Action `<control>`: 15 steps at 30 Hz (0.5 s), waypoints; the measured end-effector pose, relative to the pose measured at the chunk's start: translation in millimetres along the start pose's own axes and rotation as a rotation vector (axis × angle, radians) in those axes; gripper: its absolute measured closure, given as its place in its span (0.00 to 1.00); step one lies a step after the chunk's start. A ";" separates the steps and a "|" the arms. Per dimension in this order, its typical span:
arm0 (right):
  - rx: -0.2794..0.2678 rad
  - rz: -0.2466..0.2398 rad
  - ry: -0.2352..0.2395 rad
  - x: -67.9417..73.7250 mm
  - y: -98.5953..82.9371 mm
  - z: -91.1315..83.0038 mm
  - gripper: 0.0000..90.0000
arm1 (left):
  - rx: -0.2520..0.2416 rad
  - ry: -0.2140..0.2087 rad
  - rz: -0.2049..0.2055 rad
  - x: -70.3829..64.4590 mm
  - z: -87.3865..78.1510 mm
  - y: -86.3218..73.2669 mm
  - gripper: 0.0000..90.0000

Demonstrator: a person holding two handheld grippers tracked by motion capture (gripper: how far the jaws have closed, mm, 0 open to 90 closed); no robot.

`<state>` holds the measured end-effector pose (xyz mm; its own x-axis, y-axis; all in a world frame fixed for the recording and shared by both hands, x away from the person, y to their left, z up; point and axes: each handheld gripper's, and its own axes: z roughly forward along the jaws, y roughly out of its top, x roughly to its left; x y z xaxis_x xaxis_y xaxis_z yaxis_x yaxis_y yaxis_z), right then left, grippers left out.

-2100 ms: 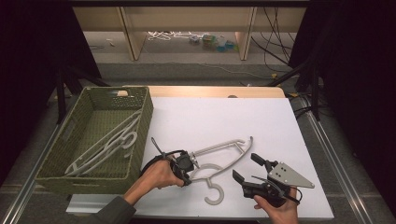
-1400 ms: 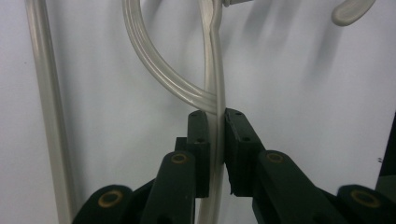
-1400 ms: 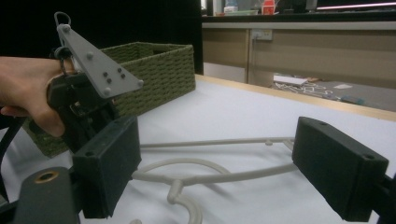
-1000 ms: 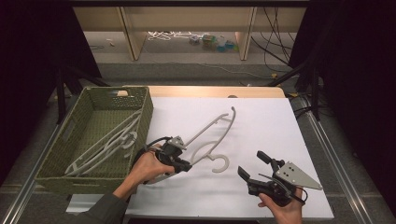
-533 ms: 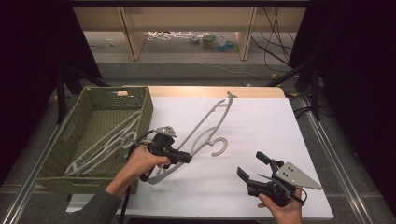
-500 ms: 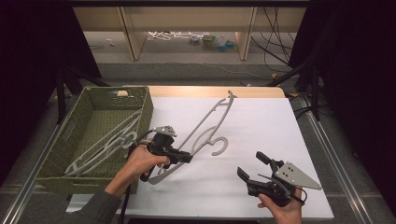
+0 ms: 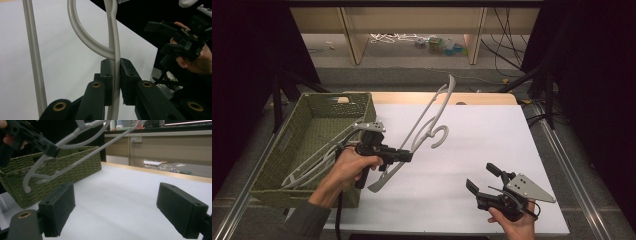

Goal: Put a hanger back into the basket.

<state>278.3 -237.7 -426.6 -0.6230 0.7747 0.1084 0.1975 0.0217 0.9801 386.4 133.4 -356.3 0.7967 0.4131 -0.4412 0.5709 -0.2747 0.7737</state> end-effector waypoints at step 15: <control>0.004 0.006 0.006 1.0 -0.1 0.6 0.18 | -0.021 0.001 0.034 -24.0 -46.7 39.4 0.91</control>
<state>278.1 -236.5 -426.7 -0.6266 0.7707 0.1155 0.2040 0.0192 0.9788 380.5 153.3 -294.0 0.8153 0.4048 -0.4141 0.5393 -0.2700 0.7977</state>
